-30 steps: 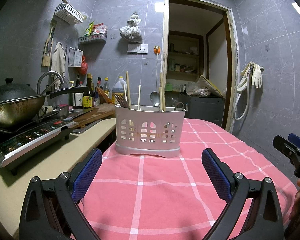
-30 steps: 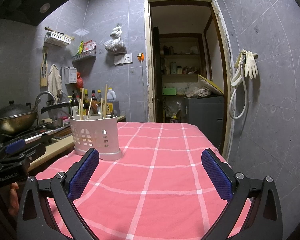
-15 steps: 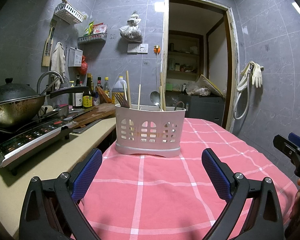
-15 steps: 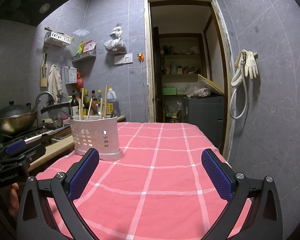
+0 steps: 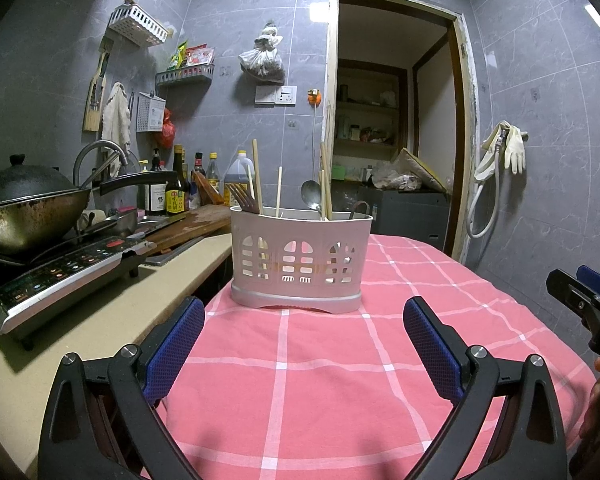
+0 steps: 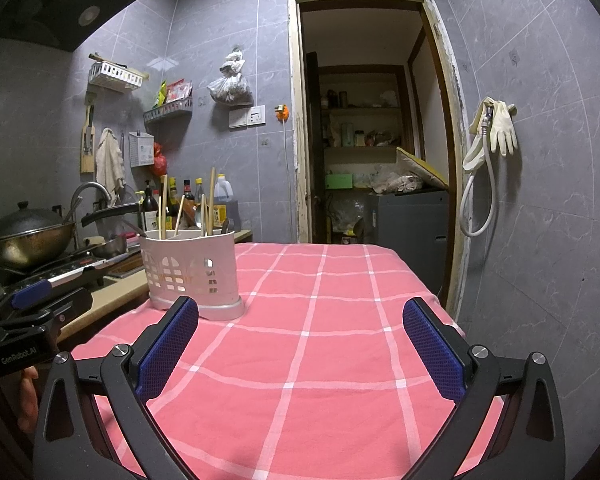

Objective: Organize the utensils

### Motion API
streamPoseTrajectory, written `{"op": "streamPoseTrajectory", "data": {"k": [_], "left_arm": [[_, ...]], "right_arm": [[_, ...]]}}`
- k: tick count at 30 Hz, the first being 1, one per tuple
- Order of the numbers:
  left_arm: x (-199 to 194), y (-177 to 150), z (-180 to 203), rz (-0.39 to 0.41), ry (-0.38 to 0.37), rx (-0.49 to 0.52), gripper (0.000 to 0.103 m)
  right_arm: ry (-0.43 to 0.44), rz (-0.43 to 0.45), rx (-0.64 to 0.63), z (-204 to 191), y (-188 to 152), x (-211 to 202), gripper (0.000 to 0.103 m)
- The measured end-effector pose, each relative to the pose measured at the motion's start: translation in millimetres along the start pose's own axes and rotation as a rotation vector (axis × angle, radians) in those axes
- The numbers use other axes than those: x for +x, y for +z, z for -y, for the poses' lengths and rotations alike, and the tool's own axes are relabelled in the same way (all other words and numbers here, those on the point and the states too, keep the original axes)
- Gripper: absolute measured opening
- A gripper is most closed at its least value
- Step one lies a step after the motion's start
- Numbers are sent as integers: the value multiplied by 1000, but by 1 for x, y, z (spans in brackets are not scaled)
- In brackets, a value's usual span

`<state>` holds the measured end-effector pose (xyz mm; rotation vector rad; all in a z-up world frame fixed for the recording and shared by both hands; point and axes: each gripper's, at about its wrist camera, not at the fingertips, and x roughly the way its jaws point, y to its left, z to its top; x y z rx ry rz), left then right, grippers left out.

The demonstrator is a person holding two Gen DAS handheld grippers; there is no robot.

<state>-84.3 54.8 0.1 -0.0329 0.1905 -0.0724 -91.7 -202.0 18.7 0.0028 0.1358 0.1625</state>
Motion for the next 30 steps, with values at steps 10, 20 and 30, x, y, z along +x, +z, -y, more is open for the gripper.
{"op": "streamPoseTrajectory", "data": {"k": [10, 20, 30], "left_arm": [[0, 0, 0, -3, -1, 0, 98], [-2, 0, 1, -5, 3, 0, 98], [9, -5, 5, -21, 23, 15, 98]], "right_arm": [[0, -2, 1, 0, 0, 0, 103], [1, -3, 2, 0, 0, 0, 103], [3, -17, -8, -4, -8, 3, 103]]}}
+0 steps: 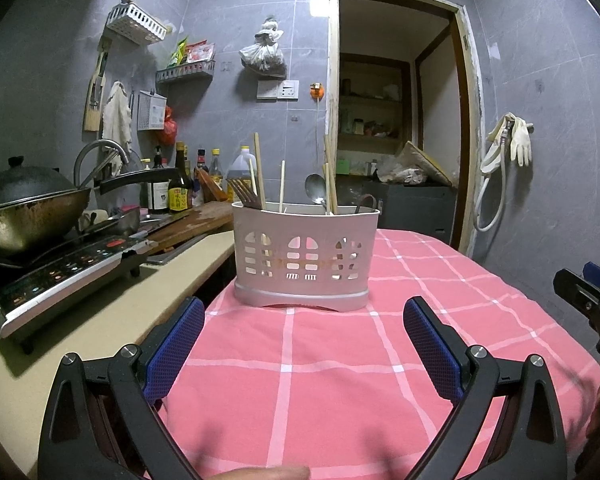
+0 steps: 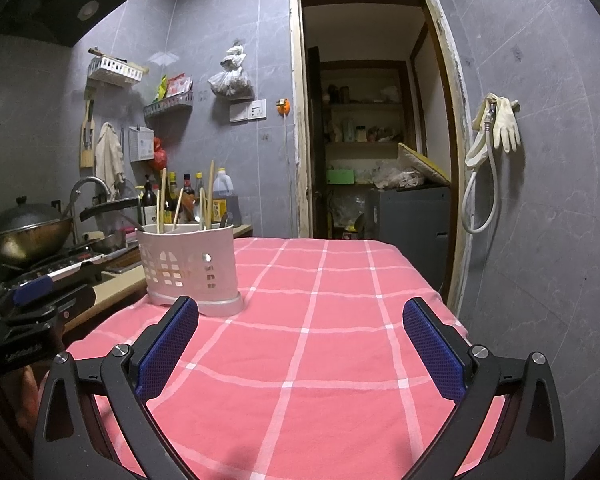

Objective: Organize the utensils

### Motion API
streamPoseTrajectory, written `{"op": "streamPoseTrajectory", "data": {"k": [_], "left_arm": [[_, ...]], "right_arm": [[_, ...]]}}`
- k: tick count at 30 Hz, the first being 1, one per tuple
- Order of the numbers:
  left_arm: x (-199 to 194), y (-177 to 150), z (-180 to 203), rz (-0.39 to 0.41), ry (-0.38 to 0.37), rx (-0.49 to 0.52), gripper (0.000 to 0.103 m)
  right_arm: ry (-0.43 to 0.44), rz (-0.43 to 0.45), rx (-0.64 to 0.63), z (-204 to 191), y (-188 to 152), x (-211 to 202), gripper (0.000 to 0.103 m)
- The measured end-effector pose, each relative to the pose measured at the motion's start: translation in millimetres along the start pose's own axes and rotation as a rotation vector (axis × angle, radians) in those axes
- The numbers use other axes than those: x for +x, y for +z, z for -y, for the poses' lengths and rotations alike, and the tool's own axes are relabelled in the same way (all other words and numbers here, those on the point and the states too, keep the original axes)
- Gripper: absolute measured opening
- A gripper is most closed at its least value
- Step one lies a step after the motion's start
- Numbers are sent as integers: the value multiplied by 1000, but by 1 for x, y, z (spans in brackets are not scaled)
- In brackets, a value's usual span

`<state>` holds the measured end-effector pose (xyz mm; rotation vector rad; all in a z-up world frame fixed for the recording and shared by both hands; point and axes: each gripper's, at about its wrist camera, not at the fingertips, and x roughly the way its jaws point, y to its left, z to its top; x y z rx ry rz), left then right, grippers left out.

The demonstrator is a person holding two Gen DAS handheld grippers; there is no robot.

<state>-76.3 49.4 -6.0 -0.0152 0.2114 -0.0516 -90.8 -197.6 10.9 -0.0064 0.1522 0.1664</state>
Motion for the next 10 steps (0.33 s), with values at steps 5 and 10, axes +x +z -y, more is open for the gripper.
{"op": "streamPoseTrajectory", "data": {"k": [5, 10], "left_arm": [[7, 3, -2, -17, -1, 3, 98], [10, 3, -2, -27, -4, 8, 98]], "right_arm": [[1, -10, 8, -1, 0, 3, 103], [1, -19, 16, -3, 0, 4, 103]]}}
